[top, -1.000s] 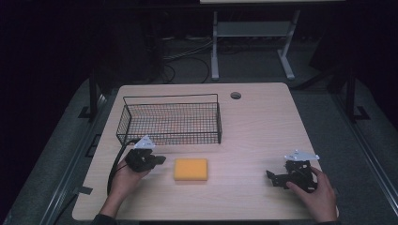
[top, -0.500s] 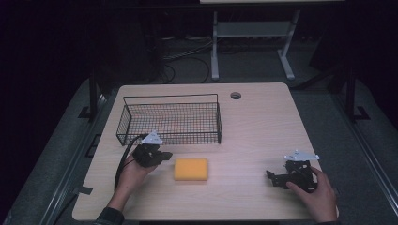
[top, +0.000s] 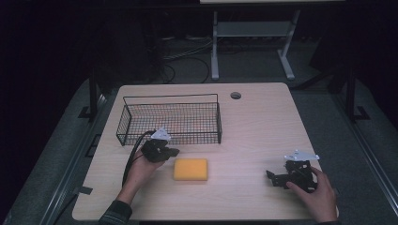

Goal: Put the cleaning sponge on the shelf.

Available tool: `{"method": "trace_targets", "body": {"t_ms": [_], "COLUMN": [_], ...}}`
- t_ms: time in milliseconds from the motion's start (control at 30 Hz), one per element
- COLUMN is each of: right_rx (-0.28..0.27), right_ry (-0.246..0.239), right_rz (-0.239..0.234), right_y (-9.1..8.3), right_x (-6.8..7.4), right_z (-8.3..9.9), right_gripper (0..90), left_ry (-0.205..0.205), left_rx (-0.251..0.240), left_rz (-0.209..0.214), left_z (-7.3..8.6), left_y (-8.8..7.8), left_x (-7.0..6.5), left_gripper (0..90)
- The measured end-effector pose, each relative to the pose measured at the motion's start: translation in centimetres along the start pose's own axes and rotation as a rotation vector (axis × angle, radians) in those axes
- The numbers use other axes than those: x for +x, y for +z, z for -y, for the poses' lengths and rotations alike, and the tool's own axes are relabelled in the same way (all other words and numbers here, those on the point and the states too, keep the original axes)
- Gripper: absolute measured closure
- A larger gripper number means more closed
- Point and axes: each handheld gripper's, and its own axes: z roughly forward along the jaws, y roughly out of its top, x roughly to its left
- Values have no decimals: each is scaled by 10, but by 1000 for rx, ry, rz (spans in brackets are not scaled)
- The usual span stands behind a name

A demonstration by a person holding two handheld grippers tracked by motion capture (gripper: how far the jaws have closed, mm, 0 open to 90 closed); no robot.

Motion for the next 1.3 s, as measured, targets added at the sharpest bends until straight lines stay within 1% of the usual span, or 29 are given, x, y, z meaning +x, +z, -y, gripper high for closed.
{"method": "trace_targets", "body": {"t_ms": [167,433,567,833,1033,1200,1233,1300], "right_rx": [0,0,0,0,0,0,0,0], "right_ry": [0,0,0,-1,-1,-1,-1,-1], "right_rz": [0,0,0,0,0,0,0,0], "right_y": [0,0,0,0,0,0,0,0], "right_x": [0,0,0,0,0,0,0,0], "right_z": [0,0,0,0,0,0,0,0], "right_gripper": [1,1,1,1,1,1,1,1], "left_ry": [7,-2,0,-6,-21,-20,-28,-23], "left_rx": [9,18,25,35,38,46,44,53], "left_rz": [6,18,20,27,33,36,37,38], "left_z": [-2,1,2,7,12,15,16,18], "left_y": [3,2,1,-4,-9,-12,-12,-15], "left_x": [-2,-4,-5,-10,-13,-16,-17,-19], "left_gripper": [899,899,899,899,899,899,899,899]}}
